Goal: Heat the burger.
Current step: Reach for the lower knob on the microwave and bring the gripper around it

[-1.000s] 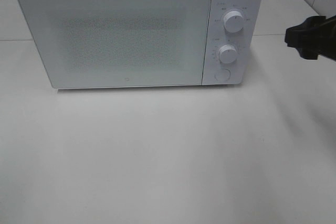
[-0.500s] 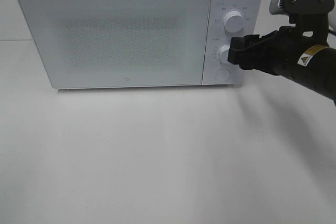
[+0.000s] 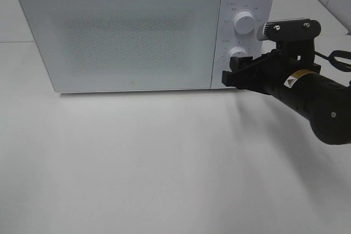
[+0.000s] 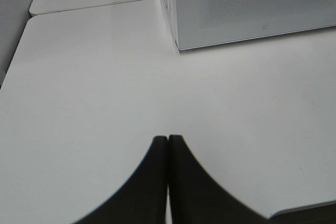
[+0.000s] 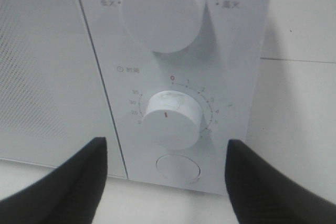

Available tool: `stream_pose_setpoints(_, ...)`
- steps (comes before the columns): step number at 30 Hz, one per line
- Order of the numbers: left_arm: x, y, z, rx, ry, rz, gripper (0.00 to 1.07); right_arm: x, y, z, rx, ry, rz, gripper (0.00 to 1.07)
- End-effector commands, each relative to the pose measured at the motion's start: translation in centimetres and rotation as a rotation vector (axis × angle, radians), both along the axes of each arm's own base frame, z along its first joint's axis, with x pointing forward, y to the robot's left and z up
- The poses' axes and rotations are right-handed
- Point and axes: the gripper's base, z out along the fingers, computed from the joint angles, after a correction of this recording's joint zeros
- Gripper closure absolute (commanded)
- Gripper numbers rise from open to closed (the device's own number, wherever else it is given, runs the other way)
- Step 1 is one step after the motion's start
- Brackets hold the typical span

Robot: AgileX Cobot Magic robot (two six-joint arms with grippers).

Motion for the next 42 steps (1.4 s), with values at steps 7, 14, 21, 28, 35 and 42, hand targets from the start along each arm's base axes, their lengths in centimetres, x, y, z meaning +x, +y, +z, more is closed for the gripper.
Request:
stream_pose_setpoints(7, -0.27, 0.0, 0.02, -0.009, -0.033, -0.004, 1.06, -0.3, -0.06, -0.09, -0.006, -0.018, 0.004, 0.45)
stream_pose_setpoints(14, -0.27, 0.0, 0.02, -0.009, -0.033, -0.004, 1.06, -0.3, -0.06, -0.09, -0.006, -0.018, 0.004, 0.45)
stream_pose_setpoints(21, -0.27, 0.0, 0.02, -0.01, -0.033, -0.004, 1.06, -0.3, -0.06, -0.09, -0.006, -0.018, 0.004, 0.45)
stream_pose_setpoints(28, -0.27, 0.0, 0.02, -0.01, -0.033, -0.004, 1.06, -0.3, -0.06, -0.09, -0.006, -0.018, 0.004, 0.45)
stream_pose_setpoints(35, -0.27, 0.0, 0.02, -0.01, -0.033, -0.004, 1.06, -0.3, -0.06, -0.09, -0.006, -0.018, 0.004, 0.45)
stream_pose_setpoints(42, -0.26, 0.0, 0.02, -0.01, -0.032, -0.004, 1.06, -0.3, -0.06, -0.09, -0.006, -0.018, 0.004, 0.45)
